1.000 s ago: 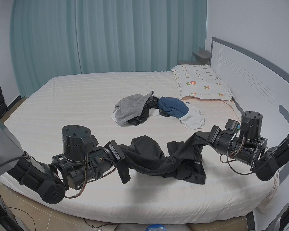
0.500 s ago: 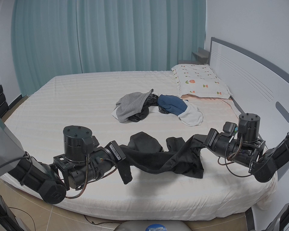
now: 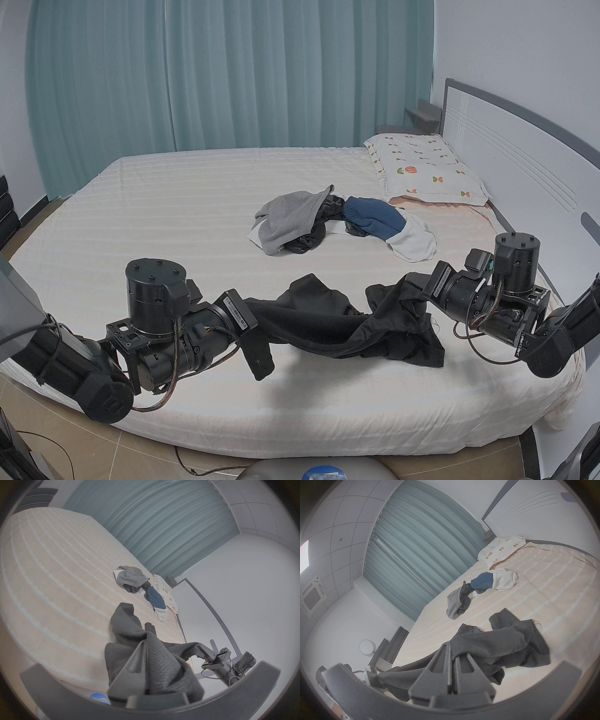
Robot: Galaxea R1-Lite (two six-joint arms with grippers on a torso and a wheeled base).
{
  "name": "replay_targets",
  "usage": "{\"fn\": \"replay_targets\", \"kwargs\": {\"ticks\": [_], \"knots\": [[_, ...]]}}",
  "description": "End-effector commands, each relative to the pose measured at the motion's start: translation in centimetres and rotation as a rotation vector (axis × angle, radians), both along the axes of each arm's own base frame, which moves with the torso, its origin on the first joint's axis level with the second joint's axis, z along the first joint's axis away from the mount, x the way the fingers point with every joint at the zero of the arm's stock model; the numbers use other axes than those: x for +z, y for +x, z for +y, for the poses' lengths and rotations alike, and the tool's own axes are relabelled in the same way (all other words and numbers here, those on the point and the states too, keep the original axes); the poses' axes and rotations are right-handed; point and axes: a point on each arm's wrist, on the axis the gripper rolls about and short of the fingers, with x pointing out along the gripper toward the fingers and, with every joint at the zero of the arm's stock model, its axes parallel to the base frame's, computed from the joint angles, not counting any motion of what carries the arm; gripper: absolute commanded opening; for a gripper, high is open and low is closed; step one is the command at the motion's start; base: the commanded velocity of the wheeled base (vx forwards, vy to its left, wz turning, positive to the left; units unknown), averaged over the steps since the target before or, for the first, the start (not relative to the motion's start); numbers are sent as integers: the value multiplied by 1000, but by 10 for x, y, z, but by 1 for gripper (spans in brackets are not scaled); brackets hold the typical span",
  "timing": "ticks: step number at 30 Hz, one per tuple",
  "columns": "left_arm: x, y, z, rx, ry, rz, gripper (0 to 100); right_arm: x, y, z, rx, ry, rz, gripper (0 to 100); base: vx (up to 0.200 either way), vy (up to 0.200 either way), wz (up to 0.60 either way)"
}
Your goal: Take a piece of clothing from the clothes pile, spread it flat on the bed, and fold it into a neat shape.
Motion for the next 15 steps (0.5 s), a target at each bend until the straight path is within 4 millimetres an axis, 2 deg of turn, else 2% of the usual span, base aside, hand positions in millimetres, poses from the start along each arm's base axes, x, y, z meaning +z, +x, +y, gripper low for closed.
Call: {"fn": "replay_targets", "kwargs": {"ticks": [1, 15], "knots": [[3, -1, 1, 2, -6, -9, 0, 2, 2, 1, -12, 3, -11, 0, 0, 200, 0], [7, -6, 3, 0, -6, -22, 0, 13, 1, 0, -41, 23, -65, 0, 0, 200, 0]]}}
